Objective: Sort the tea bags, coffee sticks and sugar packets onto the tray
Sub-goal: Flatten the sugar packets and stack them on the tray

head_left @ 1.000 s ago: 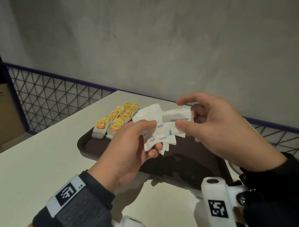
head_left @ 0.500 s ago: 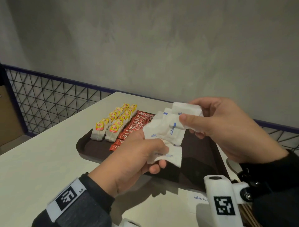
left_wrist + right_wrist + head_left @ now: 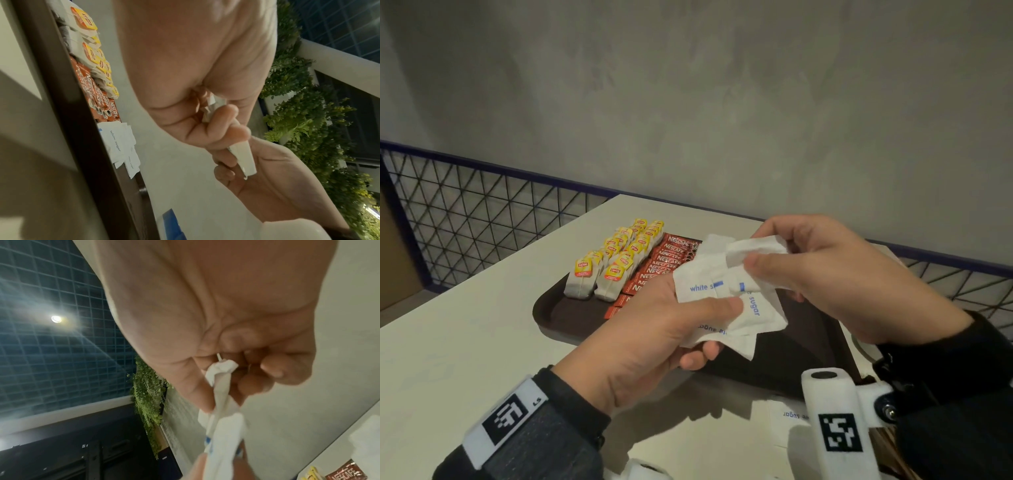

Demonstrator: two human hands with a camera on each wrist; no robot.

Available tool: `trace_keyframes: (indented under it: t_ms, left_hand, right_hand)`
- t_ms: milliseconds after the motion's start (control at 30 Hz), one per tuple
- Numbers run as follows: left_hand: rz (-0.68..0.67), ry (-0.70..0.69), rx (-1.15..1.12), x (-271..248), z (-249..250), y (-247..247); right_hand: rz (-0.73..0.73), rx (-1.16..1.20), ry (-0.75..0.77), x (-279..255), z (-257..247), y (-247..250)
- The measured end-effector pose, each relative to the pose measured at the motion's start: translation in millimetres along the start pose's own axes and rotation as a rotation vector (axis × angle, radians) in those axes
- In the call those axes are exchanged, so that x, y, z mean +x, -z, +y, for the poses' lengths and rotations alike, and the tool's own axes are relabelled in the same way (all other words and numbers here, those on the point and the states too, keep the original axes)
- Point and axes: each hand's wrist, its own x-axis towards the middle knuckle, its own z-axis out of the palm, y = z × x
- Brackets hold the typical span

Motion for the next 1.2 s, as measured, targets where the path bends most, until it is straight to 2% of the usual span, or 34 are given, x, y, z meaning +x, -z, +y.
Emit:
trace_keyframes:
  t_ms: [100,167,267,333,567,733,933,1200]
  left_hand:
    - [0.081,-0.014,-0.006,2,0,1]
    - [0.129,-0.05,-0.029,4,1,2]
    - [0.164,-0.102,-0.04,5,2,3]
    - [0.156,-0.11,-0.034,5,1,3]
    - [0.085,-0.117,-0.037,3,2,2]
    - [0.091,-0.132,-0.031,3,2,3]
    - [0.094,-0.14,-0.01,4,0,3]
    - [0.078,-0.089,-0.006,4,3,4]
  right_hand:
    - [0.185,-0.005,0.007,6,3,3]
    - [0.263,0.081,0.002,8,3,7]
    - [0.175,0.293,-0.016,6,-3,8]
    - [0.096,0.319,-0.017,3,-4,3]
    - [0.127,0.136,0.008,6,6,-9]
    - [0.109,0.025,-0.015,6,6,-13]
    - [0.017,-0.009,-0.09,6,7,-10]
    - [0.053,-0.036,-0.027,6,7,-5]
